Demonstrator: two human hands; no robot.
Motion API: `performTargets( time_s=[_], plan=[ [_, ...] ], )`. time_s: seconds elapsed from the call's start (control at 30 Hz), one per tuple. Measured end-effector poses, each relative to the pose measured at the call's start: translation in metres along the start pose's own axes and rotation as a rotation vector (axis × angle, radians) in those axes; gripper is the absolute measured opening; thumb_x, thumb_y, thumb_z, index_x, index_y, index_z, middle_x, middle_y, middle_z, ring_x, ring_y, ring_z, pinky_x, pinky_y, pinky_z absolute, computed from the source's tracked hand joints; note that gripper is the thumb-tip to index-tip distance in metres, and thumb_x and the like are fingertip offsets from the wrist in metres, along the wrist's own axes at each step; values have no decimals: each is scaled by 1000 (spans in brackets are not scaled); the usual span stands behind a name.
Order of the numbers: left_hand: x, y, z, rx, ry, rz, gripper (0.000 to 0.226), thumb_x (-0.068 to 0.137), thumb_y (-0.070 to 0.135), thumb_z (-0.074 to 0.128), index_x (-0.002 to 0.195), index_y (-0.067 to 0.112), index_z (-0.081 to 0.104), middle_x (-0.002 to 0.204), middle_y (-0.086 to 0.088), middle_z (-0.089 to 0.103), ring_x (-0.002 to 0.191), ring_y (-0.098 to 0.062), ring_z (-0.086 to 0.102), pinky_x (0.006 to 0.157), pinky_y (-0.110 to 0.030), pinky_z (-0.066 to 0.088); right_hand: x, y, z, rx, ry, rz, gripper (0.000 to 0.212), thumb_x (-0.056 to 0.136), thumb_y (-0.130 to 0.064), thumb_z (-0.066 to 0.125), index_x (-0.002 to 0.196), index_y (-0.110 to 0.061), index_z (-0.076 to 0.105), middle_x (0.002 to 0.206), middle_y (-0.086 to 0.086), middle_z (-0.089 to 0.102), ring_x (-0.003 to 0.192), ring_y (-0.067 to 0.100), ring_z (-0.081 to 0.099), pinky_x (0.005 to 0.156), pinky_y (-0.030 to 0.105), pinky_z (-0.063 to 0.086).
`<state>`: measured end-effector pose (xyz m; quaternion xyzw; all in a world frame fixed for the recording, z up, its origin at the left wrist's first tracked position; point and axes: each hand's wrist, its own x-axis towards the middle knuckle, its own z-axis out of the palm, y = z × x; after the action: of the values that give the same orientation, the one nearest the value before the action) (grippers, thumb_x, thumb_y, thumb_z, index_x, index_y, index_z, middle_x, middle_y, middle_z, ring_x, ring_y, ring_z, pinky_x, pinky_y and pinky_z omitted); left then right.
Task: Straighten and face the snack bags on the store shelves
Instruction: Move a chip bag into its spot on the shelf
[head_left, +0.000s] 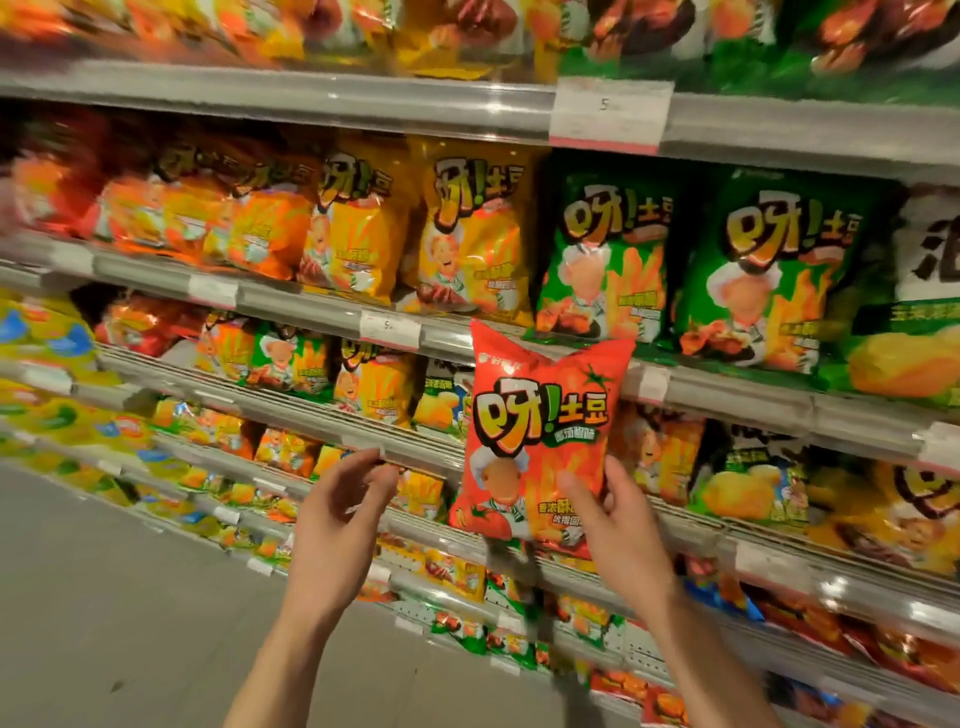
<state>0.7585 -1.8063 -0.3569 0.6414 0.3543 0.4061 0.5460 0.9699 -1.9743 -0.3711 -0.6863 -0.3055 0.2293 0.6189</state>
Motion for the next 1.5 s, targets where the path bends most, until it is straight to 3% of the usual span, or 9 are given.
performTargets(
  time_s=[0.27,0.43,0.7,0.87,1.03,1.1,1.2,1.33,1.5],
  plan=[
    [103,-4,-103,67,105,-4,21,94,29,75,114,31,71,102,6,78,99,-13,74,93,-39,56,83,-17,147,44,-140,-34,18,97,-48,64,111,-59,62,111,-25,74,100,-5,70,74,11,55],
    [141,-14,-157,40,188,-41,23,93,24,74,116,24,71,103,2,78,99,-17,75,91,-35,57,115,-23,221,47,-222,-56,19,97,-50,63,115,-55,62,113,-23,74,104,-3,69,88,29,54],
    [210,-38,-250,28,189,-46,21,92,30,75,112,34,72,98,9,78,97,-11,74,86,-28,54,154,-29,317,7,-199,-72,21,93,-45,62,111,-57,64,112,-20,75,107,1,69,87,18,54],
    [264,-55,-325,11,126,-41,18,93,30,75,110,36,72,97,8,77,97,-13,74,91,-36,54,171,-33,395,-11,-131,-53,21,100,-27,66,119,-35,66,115,-6,77,111,19,70,102,45,51],
    [316,-64,-401,9,44,-56,19,95,25,72,114,31,70,97,10,77,99,-8,73,93,-33,52,171,-59,482,-128,-32,-100,13,93,-43,61,102,-52,63,96,-16,77,72,6,71,61,15,54],
    [335,-68,-424,24,13,-52,19,96,24,71,114,30,69,96,11,77,97,-4,72,91,-30,52,172,-60,512,-172,24,-120,6,93,-50,63,97,-46,60,90,-35,69,77,-14,64,68,10,48],
    [358,-76,-449,39,-13,-34,18,98,23,68,114,29,69,95,15,77,96,0,70,87,-26,49,177,-52,550,-203,61,-49,28,90,-57,66,106,-34,63,88,-22,67,78,-7,60,77,25,48],
    [392,-91,-470,55,-51,-63,17,98,19,68,112,27,69,93,15,78,95,-1,71,89,-30,52,198,-41,592,-172,40,-2,25,95,-43,67,118,-36,63,94,-39,65,86,-13,62,71,3,43],
    [442,-105,-479,98,-76,-80,16,95,22,71,110,29,71,97,5,78,96,-9,72,88,-28,52,238,-32,638,-146,34,-32,30,98,-33,67,125,-38,56,113,-18,71,104,3,66,86,18,51]
  ],
)
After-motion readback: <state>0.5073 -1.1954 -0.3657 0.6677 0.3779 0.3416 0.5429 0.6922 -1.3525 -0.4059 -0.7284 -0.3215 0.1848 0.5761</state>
